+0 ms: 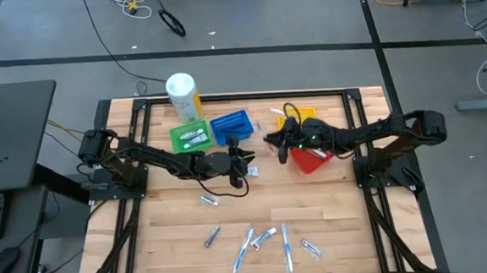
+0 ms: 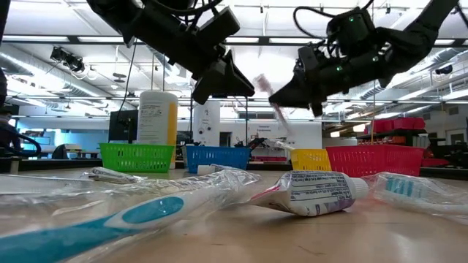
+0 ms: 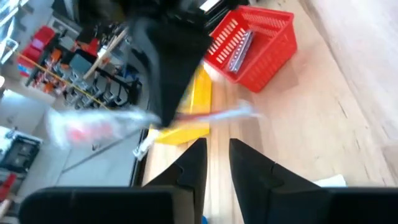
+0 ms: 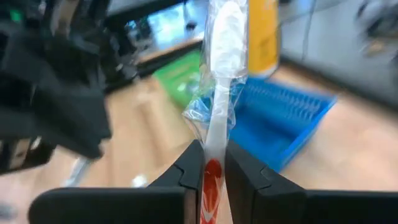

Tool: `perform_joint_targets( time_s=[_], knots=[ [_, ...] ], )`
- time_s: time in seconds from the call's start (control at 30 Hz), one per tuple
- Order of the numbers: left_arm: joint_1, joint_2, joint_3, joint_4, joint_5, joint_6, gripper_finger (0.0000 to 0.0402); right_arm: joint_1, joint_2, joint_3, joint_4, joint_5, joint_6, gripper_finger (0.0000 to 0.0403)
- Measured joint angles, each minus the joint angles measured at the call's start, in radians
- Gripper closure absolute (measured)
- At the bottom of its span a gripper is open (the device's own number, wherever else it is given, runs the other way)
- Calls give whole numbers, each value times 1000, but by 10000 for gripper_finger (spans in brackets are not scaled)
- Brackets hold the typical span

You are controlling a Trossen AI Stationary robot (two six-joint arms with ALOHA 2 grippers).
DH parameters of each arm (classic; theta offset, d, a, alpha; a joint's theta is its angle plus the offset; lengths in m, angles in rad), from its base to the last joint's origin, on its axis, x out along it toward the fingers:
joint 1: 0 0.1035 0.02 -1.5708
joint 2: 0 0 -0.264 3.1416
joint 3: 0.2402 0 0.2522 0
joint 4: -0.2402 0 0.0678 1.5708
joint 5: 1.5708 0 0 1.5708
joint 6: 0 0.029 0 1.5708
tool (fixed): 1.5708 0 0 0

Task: Pick & Place Travel size toiletries
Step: Put the orange toothbrush into the yellow bin

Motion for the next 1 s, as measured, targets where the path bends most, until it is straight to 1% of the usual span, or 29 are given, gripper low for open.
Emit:
perform_joint_targets(
  time_s=[0.07,0.13,0.27,0.33,0.37,0.43,0.53,0.63,0.73,0.87,1.0],
  knots=[
    [11,0,0,-5,7,-18,319,-29,-57,0,-42,35,-79,358],
    [24,0,0,-18,23,-33,317,-56,-119,3,-117,97,-165,358],
    [51,0,0,-18,54,-76,319,-113,-225,56,-428,256,-298,358],
    [65,0,0,-19,84,-93,319,-150,-244,78,-573,330,-320,358],
    [73,0,0,-18,99,-101,318,-170,-244,80,-619,354,-328,358],
    [85,0,0,-18,129,-119,317,-216,-240,77,-673,359,-344,357],
    [100,0,0,-18,168,-157,318,-273,-220,50,-643,354,-373,357],
    [107,0,0,-18,183,-187,320,-305,-194,26,-579,344,-428,357],
    [107,0,0,-18,179,-188,323,-315,-161,16,-523,301,-462,357],
    [107,0,0,-17,178,-185,323,-315,-117,13,-494,298,-517,356],
    [107,0,0,-28,178,-205,322,-315,-76,13,-502,294,-523,339]
  ],
)
